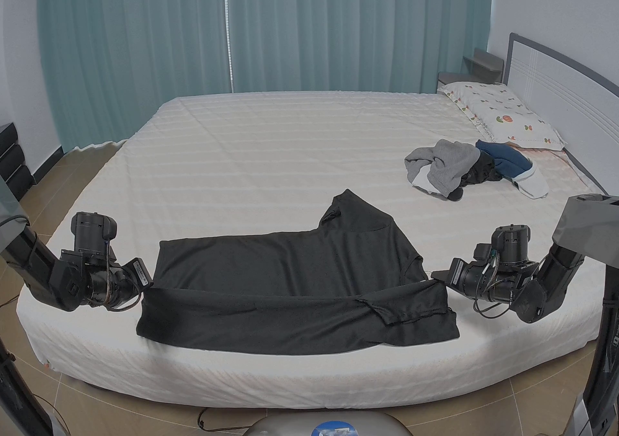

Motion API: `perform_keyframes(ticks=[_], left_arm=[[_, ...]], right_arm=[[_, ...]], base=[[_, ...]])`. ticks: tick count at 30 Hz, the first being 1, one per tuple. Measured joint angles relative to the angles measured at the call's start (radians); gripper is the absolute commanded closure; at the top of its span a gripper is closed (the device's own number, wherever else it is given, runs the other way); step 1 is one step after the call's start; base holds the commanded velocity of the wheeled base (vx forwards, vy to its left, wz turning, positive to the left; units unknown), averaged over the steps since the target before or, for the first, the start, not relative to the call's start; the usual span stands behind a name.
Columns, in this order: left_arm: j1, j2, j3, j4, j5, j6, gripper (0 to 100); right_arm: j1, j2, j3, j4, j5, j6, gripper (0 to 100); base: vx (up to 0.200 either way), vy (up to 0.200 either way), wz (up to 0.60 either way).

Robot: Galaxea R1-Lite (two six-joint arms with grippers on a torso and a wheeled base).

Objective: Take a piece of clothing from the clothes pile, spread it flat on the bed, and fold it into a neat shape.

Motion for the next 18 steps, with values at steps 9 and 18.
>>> perform_keyframes(ticks=[9, 18], left_arm=[[-0.003, -0.014, 0.015, -0.001, 0.005, -0.001, 100], [0.008, -0.089, 0.068, 0.000, 0.003, 0.002, 100]], right_arm=[[-0.001, 0.025, -0.006, -0.022, -0.003, -0.001, 100], [-0.025, -0.156, 0.176, -0.053, 0.005, 0.000, 100]], base=[[0.000, 0.000, 0.00], [0.000, 0.000, 0.00]])
